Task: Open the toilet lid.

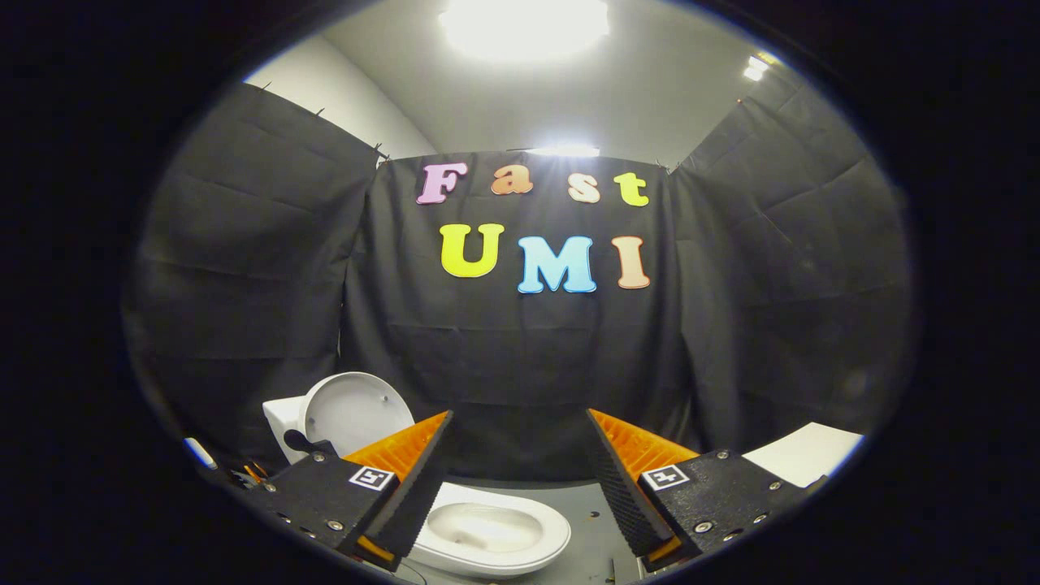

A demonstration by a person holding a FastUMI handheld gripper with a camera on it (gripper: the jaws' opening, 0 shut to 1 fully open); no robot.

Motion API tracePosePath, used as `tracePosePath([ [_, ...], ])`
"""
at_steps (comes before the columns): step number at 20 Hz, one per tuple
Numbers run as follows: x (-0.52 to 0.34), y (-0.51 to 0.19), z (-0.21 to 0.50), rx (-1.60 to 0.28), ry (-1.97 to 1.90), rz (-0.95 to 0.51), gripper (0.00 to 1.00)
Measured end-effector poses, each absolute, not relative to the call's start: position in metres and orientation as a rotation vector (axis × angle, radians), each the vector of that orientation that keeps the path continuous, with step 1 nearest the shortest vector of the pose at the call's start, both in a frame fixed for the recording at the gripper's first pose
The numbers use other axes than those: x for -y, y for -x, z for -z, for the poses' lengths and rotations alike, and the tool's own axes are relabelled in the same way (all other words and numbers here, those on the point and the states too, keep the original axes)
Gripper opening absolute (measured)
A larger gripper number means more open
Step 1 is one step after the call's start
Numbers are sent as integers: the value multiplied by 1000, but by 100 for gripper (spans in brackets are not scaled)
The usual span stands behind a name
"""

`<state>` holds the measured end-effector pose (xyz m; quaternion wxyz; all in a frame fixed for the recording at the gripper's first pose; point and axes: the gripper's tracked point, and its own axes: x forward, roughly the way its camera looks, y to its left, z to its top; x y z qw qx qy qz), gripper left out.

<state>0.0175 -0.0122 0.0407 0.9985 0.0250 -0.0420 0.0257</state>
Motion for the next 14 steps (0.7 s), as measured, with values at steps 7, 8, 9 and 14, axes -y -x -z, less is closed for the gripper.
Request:
tracePosePath([
  [7, 7, -13, -36, 83, -49, -124, 95],
  [8, 6, -13, -35, 79, -43, -132, 95],
  [9, 7, -13, -35, 77, -36, -133, 95],
  [14, 16, -8, -37, 93, -19, -125, 95],
])
